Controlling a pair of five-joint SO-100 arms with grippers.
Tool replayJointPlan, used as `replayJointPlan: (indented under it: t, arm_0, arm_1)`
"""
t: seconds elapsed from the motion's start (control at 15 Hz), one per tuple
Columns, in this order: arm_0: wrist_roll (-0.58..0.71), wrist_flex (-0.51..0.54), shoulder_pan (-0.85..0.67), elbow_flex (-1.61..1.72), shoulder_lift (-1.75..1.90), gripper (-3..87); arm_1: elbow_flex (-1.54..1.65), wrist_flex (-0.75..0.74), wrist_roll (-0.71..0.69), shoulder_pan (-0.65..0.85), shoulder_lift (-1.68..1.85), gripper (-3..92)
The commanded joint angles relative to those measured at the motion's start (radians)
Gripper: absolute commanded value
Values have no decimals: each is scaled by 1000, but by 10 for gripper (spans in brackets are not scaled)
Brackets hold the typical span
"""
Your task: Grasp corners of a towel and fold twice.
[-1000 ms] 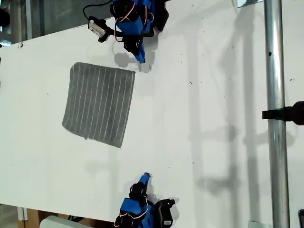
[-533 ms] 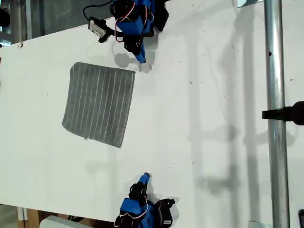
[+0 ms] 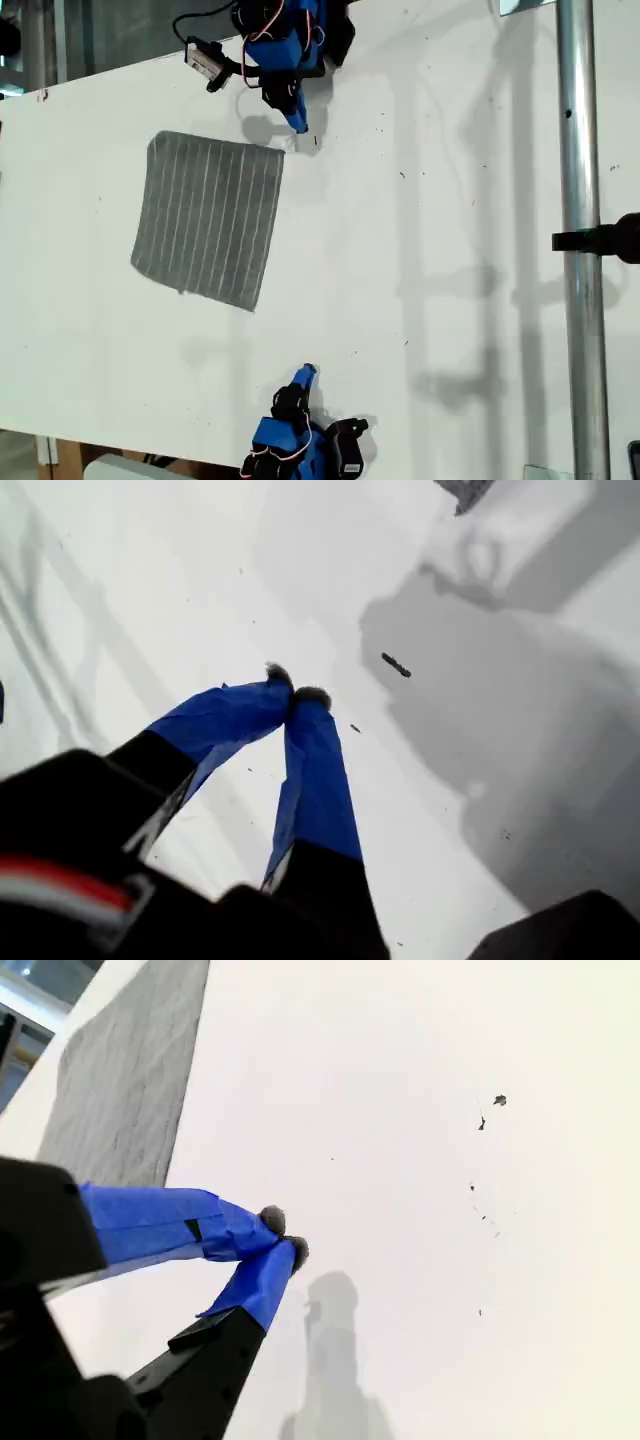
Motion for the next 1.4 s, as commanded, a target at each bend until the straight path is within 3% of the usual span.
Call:
replayJointPlan:
  t: [0.0,0.27,0.47,0.53,0.6,0.67,0.73,1.33]
  arm_0:
    - [-12,6,2,3,5,-15]
    - [-14,5,5,3,5,-15]
    - [-12,5,6,3,5,-15]
    - [-11,5,6,3,5,-15]
    - [-9,5,6,3,5,-15]
    - [-9,5,6,3,5,-15]
    - [-9,5,6,3,5,-15]
    - [-15,5,6,3,5,-15]
  arm_1:
    - [-222,-35,-80,23,-196,-3]
    - [-773,61,-405,236,-894,-3]
    - [-868,-32,-643,391,-1080,-2]
    - [-864,-44,-680,439,-1098,196]
    - [-876,-44,-741,468,-1121,304]
    - [-891,-40,-788,488,-1143,398]
    - [-894,-44,-827,497,-1158,428]
    - [-638,-423,-919,555,-1479,390]
